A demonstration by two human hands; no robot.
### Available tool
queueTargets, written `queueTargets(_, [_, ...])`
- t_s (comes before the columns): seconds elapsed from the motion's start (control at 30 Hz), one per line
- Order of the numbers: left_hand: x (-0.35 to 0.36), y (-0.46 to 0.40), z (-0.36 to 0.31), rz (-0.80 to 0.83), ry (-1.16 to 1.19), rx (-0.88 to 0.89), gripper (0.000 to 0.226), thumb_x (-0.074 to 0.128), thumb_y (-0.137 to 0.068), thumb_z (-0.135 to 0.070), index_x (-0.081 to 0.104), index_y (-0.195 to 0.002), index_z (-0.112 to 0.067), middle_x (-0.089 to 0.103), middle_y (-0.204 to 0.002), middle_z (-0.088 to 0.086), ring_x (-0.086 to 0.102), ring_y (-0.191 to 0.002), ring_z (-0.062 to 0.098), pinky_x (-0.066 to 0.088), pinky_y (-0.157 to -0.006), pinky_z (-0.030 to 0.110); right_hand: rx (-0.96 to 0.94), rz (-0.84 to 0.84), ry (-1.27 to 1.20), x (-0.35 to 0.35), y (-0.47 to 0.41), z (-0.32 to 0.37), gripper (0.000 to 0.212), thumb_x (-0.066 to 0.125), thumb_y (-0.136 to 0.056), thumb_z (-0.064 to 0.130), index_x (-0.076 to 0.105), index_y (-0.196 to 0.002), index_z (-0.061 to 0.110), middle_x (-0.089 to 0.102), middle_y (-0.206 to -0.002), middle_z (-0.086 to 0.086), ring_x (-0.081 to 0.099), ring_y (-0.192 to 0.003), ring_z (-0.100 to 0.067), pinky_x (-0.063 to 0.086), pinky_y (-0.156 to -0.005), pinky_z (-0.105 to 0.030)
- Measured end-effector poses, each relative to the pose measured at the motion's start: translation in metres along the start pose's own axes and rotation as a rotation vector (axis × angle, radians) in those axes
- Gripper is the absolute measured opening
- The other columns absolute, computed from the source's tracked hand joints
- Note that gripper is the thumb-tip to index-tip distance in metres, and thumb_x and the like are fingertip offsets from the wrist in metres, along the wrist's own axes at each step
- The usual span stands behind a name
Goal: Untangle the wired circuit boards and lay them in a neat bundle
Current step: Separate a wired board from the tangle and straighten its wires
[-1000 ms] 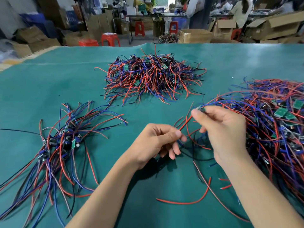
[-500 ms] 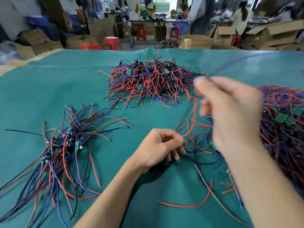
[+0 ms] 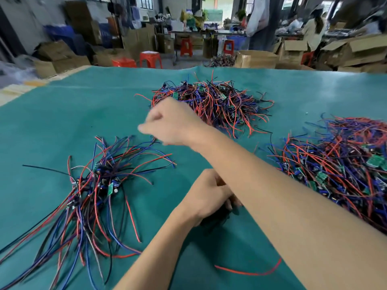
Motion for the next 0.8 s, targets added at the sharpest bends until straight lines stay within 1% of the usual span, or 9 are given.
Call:
queueTargets(0.03, [0.002,0.0,-0.002,0.021,0.031,0.016,0.036,0.047,-0.086,0.013,0.062,-0.071,-0.016,0.065,-0.058,-0.009,0.056,-0.05,0.004,0.046,-0.052,0.016,0.057,-0.073,0.169,-0.002,-0.004,-0.018,0.03,0.066,-0.091,0.03,0.072,-0.113,0.01,0.068,-0.115,-0.015,0.066,-0.11,-0.037,0.055,-0.097,-0.042])
queueTargets(0.1, [0.003,-0.001,-0.004,0.044,0.067,0.019,0.027,0.049,-0.09,0.011,0.064,-0.077,-0.007,0.067,-0.063,-0.004,0.057,-0.049,0.007,0.044,-0.049,0.017,0.233,-0.088,0.305,-0.005,-0.006,-0.057,0.039,0.063,-0.089,0.022,0.063,-0.128,0.016,0.054,-0.135,-0.014,0.059,-0.121,-0.038,0.05,-0.103,-0.045])
queueTargets(0.2, [0.003,-0.004,-0.001,0.05,0.132,0.007,0.014,0.051,-0.097,0.005,0.064,-0.094,0.001,0.068,-0.079,0.013,0.059,-0.054,0.013,0.044,-0.049,0.018,0.402,-0.005,0.344,-0.005,-0.007,-0.105,0.044,0.059,-0.089,0.014,0.058,-0.133,0.013,0.049,-0.137,-0.015,0.063,-0.112,-0.04,0.054,-0.098,-0.047])
queueTargets(0.3, [0.003,-0.005,0.002,0.064,0.158,0.0,0.014,0.051,-0.098,0.004,0.063,-0.101,0.007,0.068,-0.079,0.013,0.059,-0.054,0.012,0.044,-0.049,0.018,0.393,-0.081,0.313,-0.007,-0.008,-0.129,0.034,0.059,-0.089,0.009,0.066,-0.122,0.011,0.059,-0.129,-0.017,0.061,-0.113,-0.04,0.054,-0.097,-0.044])
queueTargets(0.37, [0.003,-0.005,0.002,0.064,0.168,-0.002,0.014,0.051,-0.098,0.004,0.063,-0.102,0.01,0.068,-0.078,0.012,0.059,-0.055,0.013,0.045,-0.05,0.018,0.361,-0.198,0.296,-0.009,-0.008,-0.132,0.018,0.055,-0.089,0.005,0.071,-0.097,0.007,0.064,-0.111,-0.02,0.058,-0.106,-0.042,0.053,-0.09,-0.041])
queueTargets(0.43, [0.002,-0.005,0.002,0.06,0.191,-0.009,0.015,0.05,-0.098,0.003,0.063,-0.102,0.01,0.068,-0.078,0.012,0.059,-0.055,0.013,0.045,-0.051,0.018,0.324,-0.28,0.248,-0.012,-0.006,-0.13,0.025,0.053,-0.084,0.002,0.058,-0.062,0.012,0.055,-0.079,-0.021,0.048,-0.082,-0.04,0.051,-0.081,-0.037])
queueTargets(0.5, [0.002,-0.005,0.002,0.044,0.219,-0.017,0.015,0.05,-0.097,0.004,0.063,-0.102,0.01,0.068,-0.078,0.013,0.059,-0.056,0.013,0.046,-0.051,0.018,0.298,-0.308,0.159,-0.016,0.0,-0.125,0.032,0.057,-0.077,0.004,0.048,-0.047,0.01,0.049,-0.06,-0.016,0.043,-0.074,-0.034,0.054,-0.074,-0.039])
queueTargets(0.63, [-0.002,-0.007,0.002,-0.072,0.315,-0.058,0.015,0.05,-0.094,0.009,0.062,-0.104,0.012,0.067,-0.079,0.014,0.059,-0.058,0.014,0.049,-0.054,0.019,0.317,-0.375,0.011,-0.024,0.019,-0.119,0.021,0.066,-0.067,0.017,0.071,-0.061,-0.002,0.07,-0.063,-0.021,0.069,-0.071,-0.04,0.06,-0.077,-0.045])
queueTargets(0.8, [-0.006,-0.012,0.002,-0.191,0.586,-0.115,0.018,0.042,-0.1,0.001,0.059,-0.107,0.002,0.068,-0.084,0.018,0.065,-0.062,0.017,0.053,-0.057,0.022,0.286,-0.415,0.01,-0.028,0.073,-0.117,0.035,0.059,-0.06,0.033,0.073,-0.061,0.001,0.067,-0.062,-0.022,0.07,-0.063,-0.031,0.055,-0.063,-0.039])
Point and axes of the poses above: each hand's wrist, its own y-axis away from the middle knuckle, its own x-axis out of the palm, z = x × y, the point moved 2 cm from there along -y, towards the middle knuckle
